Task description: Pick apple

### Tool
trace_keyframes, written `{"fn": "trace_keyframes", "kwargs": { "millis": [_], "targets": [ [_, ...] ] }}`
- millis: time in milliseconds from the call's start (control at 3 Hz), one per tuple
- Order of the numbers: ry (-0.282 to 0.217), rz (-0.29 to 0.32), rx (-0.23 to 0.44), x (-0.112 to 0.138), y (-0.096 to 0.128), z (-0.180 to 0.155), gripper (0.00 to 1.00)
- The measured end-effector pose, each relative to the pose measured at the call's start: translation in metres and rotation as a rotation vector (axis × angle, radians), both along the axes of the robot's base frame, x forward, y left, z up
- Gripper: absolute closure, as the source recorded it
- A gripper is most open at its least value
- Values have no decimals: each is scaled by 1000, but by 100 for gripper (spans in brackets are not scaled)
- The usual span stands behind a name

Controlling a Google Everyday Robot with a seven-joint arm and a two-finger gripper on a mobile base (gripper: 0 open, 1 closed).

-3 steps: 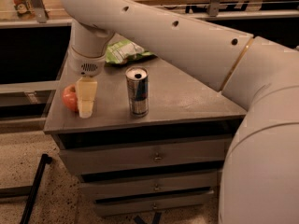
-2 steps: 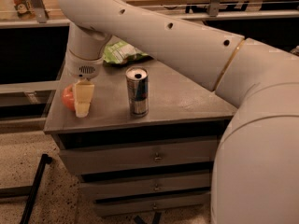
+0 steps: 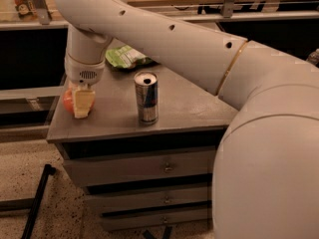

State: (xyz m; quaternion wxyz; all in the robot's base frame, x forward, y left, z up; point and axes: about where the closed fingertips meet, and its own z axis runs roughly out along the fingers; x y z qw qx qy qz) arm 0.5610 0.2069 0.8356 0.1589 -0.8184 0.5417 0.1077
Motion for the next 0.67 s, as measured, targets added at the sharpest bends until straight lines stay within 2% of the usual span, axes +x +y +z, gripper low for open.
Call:
{"fn": "trace_keyframes", "kwargs": {
  "millis": [333,667],
  "targets": [
    [9,15,4,4,2,-2,88],
    [10,17,3,3,3,-3,100]
  ]
}}
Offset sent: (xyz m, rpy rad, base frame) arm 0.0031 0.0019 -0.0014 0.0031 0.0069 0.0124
